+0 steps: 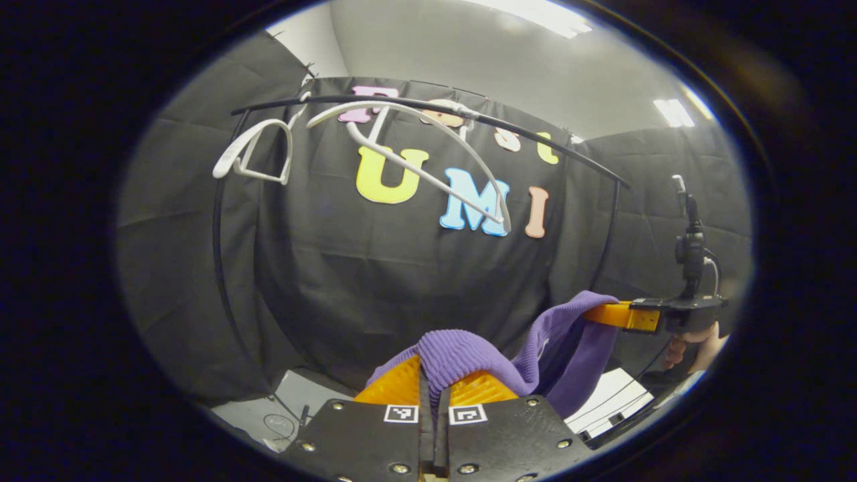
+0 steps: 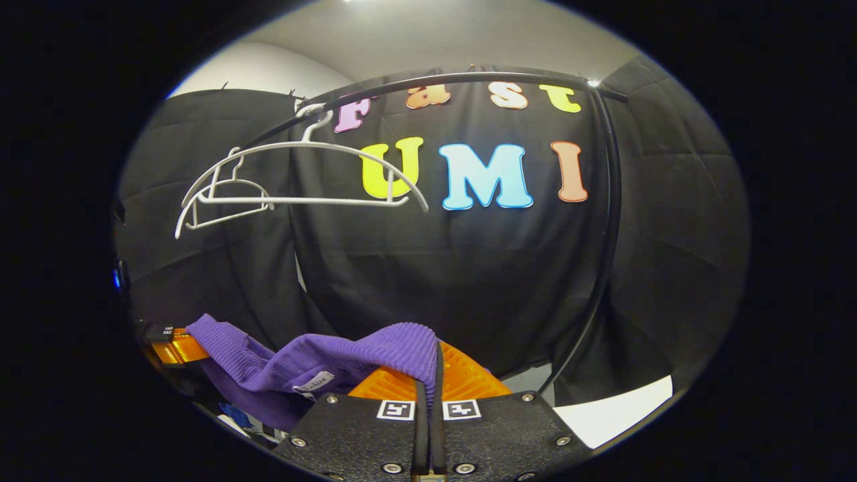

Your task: Grasp the clothes on the hanger with both hands and then place them into the laundry hamper below.

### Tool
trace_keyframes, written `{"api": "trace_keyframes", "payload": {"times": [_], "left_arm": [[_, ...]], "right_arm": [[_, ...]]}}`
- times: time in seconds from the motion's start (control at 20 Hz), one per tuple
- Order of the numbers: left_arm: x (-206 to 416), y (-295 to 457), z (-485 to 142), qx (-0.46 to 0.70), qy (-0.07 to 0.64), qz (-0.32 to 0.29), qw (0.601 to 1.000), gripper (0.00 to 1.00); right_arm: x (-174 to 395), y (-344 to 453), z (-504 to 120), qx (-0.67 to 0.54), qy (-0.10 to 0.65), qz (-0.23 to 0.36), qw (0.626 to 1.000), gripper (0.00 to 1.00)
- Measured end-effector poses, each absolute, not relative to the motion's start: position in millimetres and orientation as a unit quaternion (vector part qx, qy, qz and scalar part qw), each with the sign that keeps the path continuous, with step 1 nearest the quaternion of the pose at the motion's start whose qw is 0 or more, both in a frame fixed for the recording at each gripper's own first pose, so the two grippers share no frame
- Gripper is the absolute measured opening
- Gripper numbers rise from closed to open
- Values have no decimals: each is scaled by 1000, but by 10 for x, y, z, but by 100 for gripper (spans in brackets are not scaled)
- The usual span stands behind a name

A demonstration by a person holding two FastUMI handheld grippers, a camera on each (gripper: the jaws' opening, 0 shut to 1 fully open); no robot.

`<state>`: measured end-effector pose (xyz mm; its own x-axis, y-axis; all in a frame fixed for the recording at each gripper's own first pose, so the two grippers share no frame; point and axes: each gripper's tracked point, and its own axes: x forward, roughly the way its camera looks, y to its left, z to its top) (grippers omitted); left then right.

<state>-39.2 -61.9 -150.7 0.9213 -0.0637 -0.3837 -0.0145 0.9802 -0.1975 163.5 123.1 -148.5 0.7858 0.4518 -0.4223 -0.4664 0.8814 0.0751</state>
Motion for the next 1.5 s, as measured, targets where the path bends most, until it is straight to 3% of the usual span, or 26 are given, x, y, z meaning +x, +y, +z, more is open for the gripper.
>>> {"api": "trace_keyframes", "payload": {"times": [0.35,0.45,0.5,0.85,1.2,1.5], "left_arm": [[-946,-376,-2397,-120,277,-34,953,7],[-1031,-316,-2723,-122,303,-26,945,7],[-1040,-322,-2873,-122,317,-25,940,1],[-1125,-605,-3789,-87,390,-60,915,1],[-1168,-744,-4201,-73,430,-64,897,1],[-1196,-762,-4260,-71,442,-58,892,4]], "right_arm": [[783,1468,-2284,-7,320,229,919,1],[654,1486,-2570,5,362,219,906,1],[627,1474,-2715,6,378,211,901,1],[415,1348,-3548,26,477,153,865,2],[250,1297,-3922,0,511,149,847,2],[223,1234,-3910,-8,511,153,846,10]]}}
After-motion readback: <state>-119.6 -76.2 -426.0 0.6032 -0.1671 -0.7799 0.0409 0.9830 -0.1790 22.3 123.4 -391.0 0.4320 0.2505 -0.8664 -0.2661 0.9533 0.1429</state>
